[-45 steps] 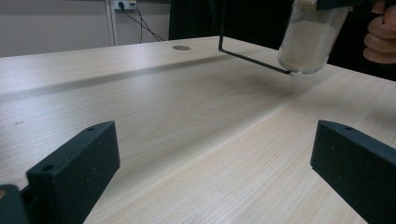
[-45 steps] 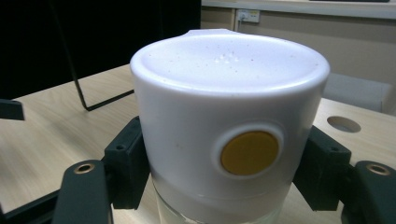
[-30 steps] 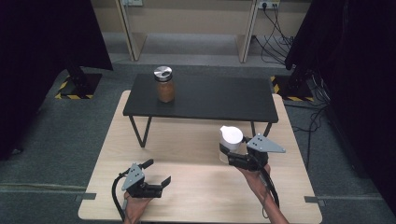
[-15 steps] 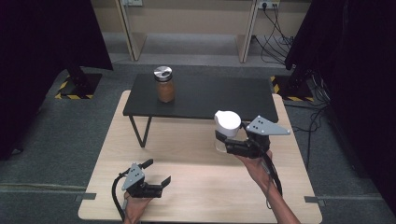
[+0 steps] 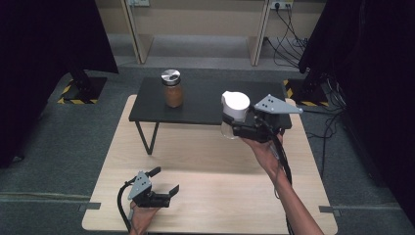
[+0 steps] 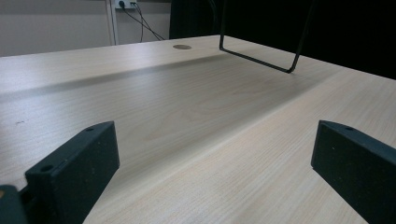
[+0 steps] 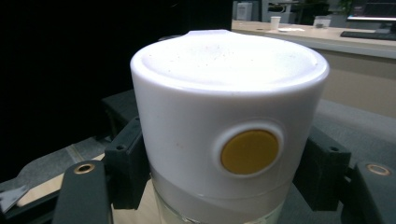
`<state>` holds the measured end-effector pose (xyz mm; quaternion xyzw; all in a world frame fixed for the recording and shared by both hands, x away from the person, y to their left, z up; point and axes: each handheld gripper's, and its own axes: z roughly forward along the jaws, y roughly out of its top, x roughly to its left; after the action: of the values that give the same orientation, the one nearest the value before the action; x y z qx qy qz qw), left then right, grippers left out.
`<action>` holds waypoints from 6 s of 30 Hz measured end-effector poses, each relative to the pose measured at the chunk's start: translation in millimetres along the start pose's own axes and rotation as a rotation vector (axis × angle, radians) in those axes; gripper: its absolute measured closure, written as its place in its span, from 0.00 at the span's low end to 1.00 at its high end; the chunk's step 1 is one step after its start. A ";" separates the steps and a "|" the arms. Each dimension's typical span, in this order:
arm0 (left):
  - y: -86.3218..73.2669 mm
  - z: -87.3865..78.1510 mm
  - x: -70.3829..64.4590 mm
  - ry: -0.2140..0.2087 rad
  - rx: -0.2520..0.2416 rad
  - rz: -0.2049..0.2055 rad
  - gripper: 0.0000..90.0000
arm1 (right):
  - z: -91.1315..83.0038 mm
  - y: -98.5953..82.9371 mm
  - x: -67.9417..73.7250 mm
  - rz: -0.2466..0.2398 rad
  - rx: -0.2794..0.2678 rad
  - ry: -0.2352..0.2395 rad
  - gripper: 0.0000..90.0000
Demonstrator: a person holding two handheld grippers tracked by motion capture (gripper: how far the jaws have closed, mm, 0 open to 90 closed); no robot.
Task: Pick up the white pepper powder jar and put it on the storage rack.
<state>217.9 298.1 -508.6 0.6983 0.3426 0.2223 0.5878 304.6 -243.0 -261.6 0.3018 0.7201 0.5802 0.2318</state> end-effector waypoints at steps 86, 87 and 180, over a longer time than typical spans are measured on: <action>0.5 0.9 0.3 -0.011 0.002 0.005 0.00 | 43.9 -2.4 -18.1 0.069 -0.038 -0.279 0.00; 0.5 0.9 0.3 -0.011 0.002 0.005 0.00 | 42.9 -2.7 -16.7 0.067 -0.039 -0.278 0.00; 0.5 1.1 1.1 -0.009 0.003 -0.005 0.00 | -21.7 -243.3 33.3 0.067 0.002 -0.037 0.00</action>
<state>219.6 298.1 -508.4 0.6994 0.3419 0.2172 0.5889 225.8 -269.8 -493.7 0.3366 0.7057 0.5814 0.2250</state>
